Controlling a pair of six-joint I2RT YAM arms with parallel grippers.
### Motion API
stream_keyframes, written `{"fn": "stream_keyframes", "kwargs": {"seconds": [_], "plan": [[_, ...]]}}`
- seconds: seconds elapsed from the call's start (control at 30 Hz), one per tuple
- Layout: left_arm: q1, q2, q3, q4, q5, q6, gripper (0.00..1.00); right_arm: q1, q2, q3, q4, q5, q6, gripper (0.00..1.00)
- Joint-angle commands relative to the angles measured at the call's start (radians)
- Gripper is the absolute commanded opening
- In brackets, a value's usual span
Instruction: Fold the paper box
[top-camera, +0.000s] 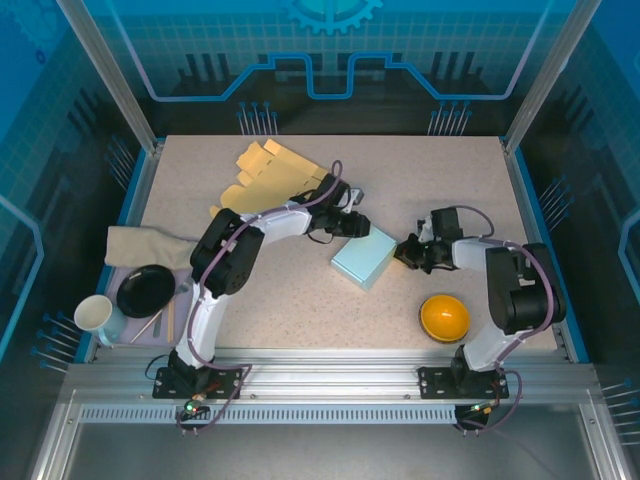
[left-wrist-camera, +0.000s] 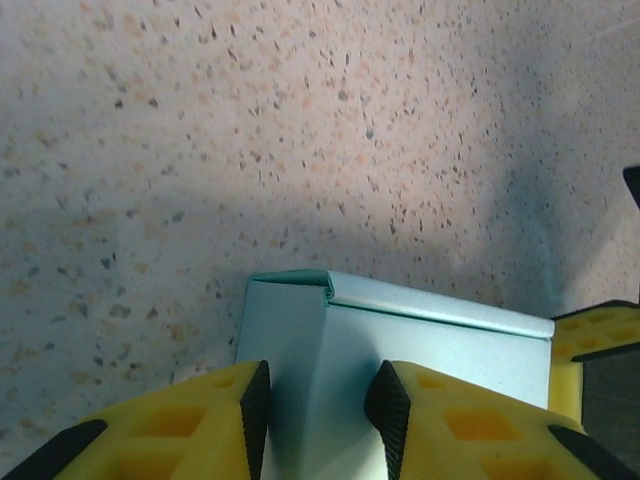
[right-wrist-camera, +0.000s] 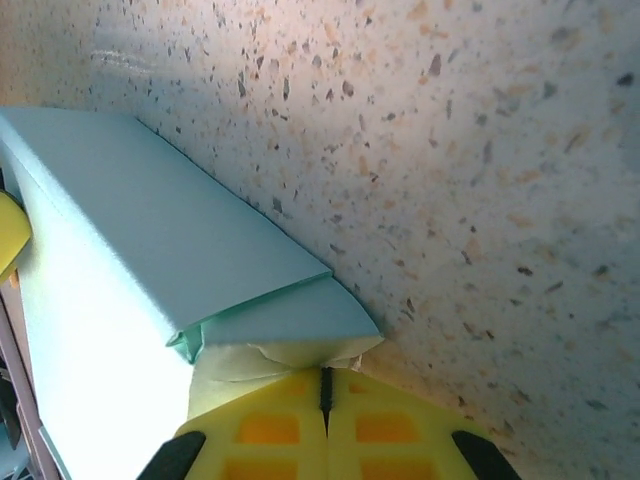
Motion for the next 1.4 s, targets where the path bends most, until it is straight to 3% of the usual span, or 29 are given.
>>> {"fn": "stream_keyframes", "kwargs": {"seconds": [0.0,0.47,0.6,1.07,1.37], "plan": [[-0.022,0.028,-0.036,-0.237,0.119,0.035,0.38,-0.013,-0.031,-0.019,-0.019,-0.038,-0.057,0.07],[0.018,-0.015,0.015,-0.289,0.053,0.055,0.48,-0.125,-0.169,-0.031,-0.237,0.030,-0.184,0.03],[0.043,-0.086,-0.022,-0.279,0.042,0.037,0.56,-0.114,-0.230,-0.048,-0.270,0.039,-0.210,0.00],[0.029,-0.395,-0.452,-0.105,0.078,-0.097,0.66,0.131,-0.369,-0.130,-0.375,0.090,-0.210,0.00],[-0.064,-0.378,-0.467,-0.072,0.059,-0.136,0.66,0.264,-0.412,-0.199,-0.340,0.096,-0.113,0.00]]}}
